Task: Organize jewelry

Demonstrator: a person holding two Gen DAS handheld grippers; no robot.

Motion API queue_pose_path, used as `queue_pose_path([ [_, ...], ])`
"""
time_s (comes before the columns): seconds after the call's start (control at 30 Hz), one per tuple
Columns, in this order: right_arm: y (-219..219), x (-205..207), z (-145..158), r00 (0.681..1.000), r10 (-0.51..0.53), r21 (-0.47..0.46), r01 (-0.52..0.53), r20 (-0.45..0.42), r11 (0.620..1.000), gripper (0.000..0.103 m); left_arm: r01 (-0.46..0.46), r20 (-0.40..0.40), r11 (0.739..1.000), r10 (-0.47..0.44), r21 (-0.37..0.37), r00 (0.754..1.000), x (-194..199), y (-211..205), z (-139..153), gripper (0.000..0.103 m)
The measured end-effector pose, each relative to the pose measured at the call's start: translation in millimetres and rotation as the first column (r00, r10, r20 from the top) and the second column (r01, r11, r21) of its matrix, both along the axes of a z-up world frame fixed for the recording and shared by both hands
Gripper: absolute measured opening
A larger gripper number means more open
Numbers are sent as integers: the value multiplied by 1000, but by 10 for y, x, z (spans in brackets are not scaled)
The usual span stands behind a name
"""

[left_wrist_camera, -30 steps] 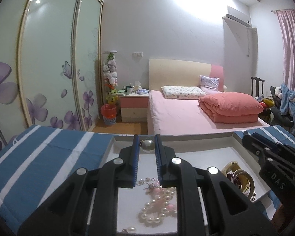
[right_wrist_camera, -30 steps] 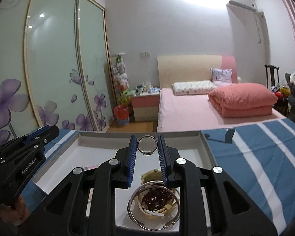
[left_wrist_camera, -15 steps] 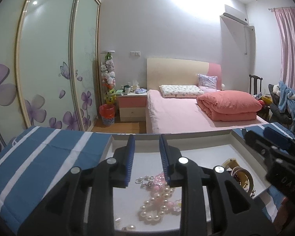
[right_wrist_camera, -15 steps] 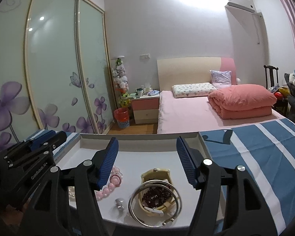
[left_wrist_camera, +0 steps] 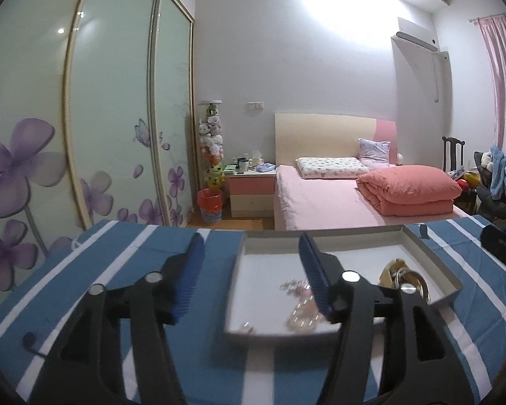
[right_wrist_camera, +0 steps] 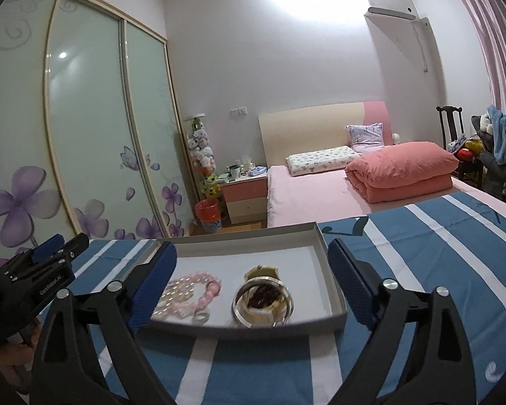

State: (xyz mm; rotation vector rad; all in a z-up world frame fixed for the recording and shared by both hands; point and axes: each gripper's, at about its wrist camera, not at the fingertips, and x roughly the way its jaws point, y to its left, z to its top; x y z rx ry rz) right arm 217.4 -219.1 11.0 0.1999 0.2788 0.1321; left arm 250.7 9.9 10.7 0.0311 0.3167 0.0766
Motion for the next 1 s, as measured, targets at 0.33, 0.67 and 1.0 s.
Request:
queue_pose_path([
  [0.33, 22, -510, 7, 1000, -7, -13, 7, 1, 1000, 101, -28, 10, 999, 28, 18, 1000, -700, 216, -9, 91],
  [0.67, 155, -965, -91, 999, -16, -115, 22, 50, 993, 101, -44, 36, 999, 45, -14, 998, -1342, 342, -91, 98],
  [1.0, 185, -1143, -149, 997, -25, -140, 35, 77, 990, 101, 3, 40, 1000, -3, -9, 999, -1593, 221, -142, 98],
])
